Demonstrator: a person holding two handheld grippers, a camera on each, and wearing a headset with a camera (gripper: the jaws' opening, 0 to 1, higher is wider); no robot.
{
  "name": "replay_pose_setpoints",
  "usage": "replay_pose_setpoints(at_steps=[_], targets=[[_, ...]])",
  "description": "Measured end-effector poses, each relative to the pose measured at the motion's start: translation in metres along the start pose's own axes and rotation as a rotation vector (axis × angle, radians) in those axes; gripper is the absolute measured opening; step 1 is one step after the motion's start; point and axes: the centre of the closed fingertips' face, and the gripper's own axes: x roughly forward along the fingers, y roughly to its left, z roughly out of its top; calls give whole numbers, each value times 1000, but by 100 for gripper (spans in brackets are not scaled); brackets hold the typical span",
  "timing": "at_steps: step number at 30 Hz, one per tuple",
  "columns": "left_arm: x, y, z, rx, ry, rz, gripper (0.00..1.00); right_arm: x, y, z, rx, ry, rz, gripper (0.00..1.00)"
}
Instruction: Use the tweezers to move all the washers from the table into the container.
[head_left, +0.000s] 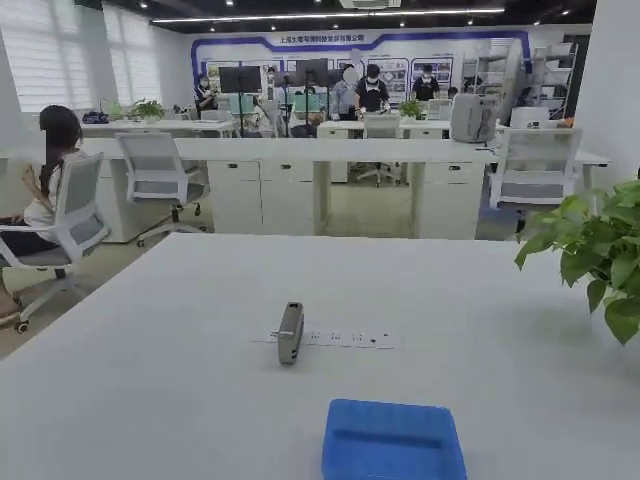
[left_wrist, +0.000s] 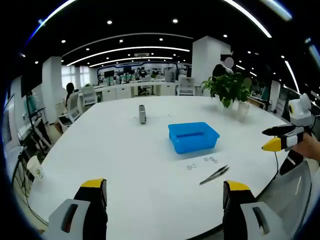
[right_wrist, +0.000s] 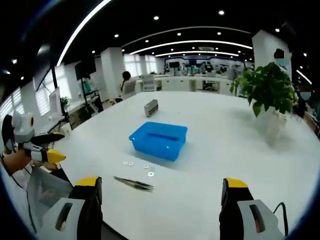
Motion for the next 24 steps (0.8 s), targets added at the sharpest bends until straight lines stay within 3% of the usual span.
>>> replay_pose_setpoints(at_steps=[12, 24], targets=[[2, -1, -5, -38, 15, -9, 99, 3, 2, -3, -5, 12, 3, 99], [3, -4, -5, -9, 22, -21, 99, 4, 2, -4, -1, 13, 4, 99]])
